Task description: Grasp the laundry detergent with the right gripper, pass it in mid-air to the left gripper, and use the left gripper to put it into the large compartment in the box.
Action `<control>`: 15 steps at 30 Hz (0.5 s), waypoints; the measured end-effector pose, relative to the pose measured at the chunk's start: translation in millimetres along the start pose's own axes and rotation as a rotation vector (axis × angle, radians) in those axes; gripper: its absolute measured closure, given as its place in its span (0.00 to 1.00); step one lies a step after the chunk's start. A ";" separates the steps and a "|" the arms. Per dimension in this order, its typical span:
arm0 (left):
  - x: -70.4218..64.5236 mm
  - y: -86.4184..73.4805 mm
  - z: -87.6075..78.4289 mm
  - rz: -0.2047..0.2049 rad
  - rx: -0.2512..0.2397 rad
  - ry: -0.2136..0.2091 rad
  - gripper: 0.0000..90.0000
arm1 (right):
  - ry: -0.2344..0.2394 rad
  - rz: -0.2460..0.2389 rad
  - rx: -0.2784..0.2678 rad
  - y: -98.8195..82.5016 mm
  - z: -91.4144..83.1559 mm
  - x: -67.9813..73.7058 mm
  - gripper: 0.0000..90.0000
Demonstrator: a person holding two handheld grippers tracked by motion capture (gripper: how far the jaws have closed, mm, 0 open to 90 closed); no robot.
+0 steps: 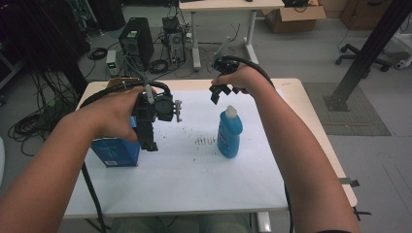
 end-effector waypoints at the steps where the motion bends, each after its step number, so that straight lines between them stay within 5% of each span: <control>1: 1.4 -0.9 0.5 -0.003 0.001 0.002 0.00 | 0.002 -0.005 -0.004 0.7 -0.4 -0.6 0.05; 15: -3.3 -1.9 -0.1 -0.006 0.004 0.004 0.00 | -0.001 0.001 -0.040 -12.4 -12.2 -5.2 0.05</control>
Point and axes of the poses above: each handheld gripper's, and its own axes: z roughly forward along the jaws, y roughly out of its top, x roughly to its left, the point moved 5 cm from there along z, roughly forward along the jaws, and after that the axes turned 15 degrees about x, right-handed, at the moved point
